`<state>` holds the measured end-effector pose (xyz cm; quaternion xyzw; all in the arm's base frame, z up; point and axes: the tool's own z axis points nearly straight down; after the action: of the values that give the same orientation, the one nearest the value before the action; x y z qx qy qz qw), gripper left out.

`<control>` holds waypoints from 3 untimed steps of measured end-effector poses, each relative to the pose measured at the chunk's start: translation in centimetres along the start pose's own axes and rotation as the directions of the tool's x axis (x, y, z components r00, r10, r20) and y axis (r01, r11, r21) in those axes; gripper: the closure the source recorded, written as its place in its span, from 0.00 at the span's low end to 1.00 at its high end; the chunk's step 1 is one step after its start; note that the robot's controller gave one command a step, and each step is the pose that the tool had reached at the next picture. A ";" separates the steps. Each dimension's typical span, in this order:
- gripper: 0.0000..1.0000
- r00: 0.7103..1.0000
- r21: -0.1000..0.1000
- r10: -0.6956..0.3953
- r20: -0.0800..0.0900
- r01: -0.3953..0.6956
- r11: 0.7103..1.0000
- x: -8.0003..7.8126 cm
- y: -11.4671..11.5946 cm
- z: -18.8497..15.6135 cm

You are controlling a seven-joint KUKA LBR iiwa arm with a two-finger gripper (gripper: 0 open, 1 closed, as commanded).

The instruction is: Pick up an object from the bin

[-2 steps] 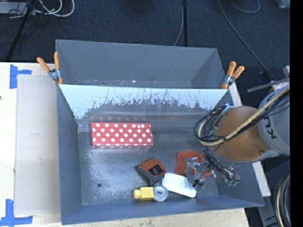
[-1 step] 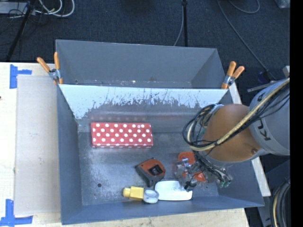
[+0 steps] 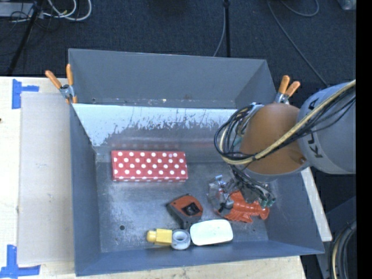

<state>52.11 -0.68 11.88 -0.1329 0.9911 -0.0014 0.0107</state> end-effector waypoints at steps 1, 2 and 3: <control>0.00 0.998 0.005 -0.061 -0.005 0.061 0.998 1.6 -9.4 -5.5; 0.00 0.998 0.004 -0.062 -0.005 0.063 0.998 1.6 -9.3 -5.5; 0.00 0.992 0.008 -0.127 -0.001 0.127 0.992 2.0 -8.8 -3.7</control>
Offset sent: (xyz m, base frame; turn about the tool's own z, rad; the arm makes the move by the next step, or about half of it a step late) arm 0.0000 0.0000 0.0000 0.0000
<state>52.37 -9.70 15.60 -0.1955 0.9806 -0.0060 0.0109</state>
